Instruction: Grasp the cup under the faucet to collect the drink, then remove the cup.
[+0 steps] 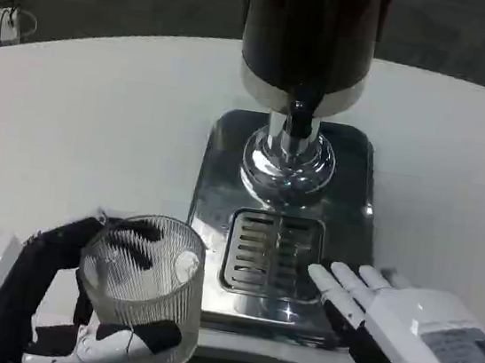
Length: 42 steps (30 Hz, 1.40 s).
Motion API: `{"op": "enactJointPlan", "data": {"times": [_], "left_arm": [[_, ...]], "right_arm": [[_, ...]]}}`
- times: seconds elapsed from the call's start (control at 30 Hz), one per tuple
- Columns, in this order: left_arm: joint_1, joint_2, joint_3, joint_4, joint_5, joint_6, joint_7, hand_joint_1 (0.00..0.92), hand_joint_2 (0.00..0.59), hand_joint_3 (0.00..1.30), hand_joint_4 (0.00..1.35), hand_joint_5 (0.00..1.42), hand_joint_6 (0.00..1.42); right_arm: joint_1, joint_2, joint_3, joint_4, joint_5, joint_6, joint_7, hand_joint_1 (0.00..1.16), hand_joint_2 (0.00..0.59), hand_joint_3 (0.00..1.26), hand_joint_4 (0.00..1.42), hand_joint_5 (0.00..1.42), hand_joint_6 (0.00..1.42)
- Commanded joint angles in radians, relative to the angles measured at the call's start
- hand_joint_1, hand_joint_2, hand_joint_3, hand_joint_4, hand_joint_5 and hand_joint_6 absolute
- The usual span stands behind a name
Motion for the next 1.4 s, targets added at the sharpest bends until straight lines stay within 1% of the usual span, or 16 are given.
{"op": "enactJointPlan", "data": {"times": [0.03, 0.63, 0.77, 0.93, 1.1, 1.27, 1.4], "left_arm": [[-0.002, 0.003, 0.010, -0.002, -0.019, -0.009, 0.000, 0.561, 0.000, 0.96, 1.05, 1.24, 0.78], [0.000, 0.000, 0.008, -0.006, -0.018, -0.007, 0.001, 0.561, 0.000, 0.96, 1.05, 1.24, 0.78], [-0.016, -0.006, 0.001, 0.005, -0.009, 0.000, 0.007, 0.561, 0.000, 0.96, 1.05, 1.24, 0.78], [-0.058, -0.017, -0.012, 0.060, 0.023, 0.003, 0.023, 0.561, 0.000, 0.96, 1.05, 1.24, 0.78], [-0.149, -0.024, -0.038, 0.167, 0.081, 0.005, 0.058, 0.561, 0.000, 0.96, 1.05, 1.24, 0.78], [-0.284, -0.027, -0.070, 0.285, 0.149, 0.016, 0.112, 0.561, 0.000, 0.96, 1.05, 1.24, 0.78], [-0.392, -0.028, -0.095, 0.390, 0.191, 0.023, 0.166, 0.561, 0.000, 0.96, 1.05, 1.24, 0.78]], "right_arm": [[0.002, 0.005, -0.001, 0.005, 0.001, 0.002, 0.011, 0.51, 0.447, 0.02, 0.00, 0.00, 0.00], [0.009, 0.015, -0.009, -0.003, 0.000, 0.006, 0.010, 0.51, 0.447, 0.02, 0.00, 0.00, 0.00], [0.017, 0.026, -0.011, -0.008, -0.001, 0.010, 0.004, 0.51, 0.447, 0.02, 0.00, 0.00, 0.00], [0.016, 0.037, -0.010, -0.011, -0.005, 0.015, 0.002, 0.51, 0.447, 0.02, 0.00, 0.00, 0.00], [0.032, 0.039, -0.024, -0.028, -0.002, 0.018, 0.001, 0.51, 0.447, 0.02, 0.00, 0.00, 0.00], [0.072, 0.040, -0.041, -0.048, 0.010, 0.011, -0.006, 0.51, 0.447, 0.02, 0.00, 0.00, 0.00], [0.093, 0.033, -0.063, -0.058, 0.026, 0.007, -0.011, 0.51, 0.447, 0.02, 0.00, 0.00, 0.00]]}}
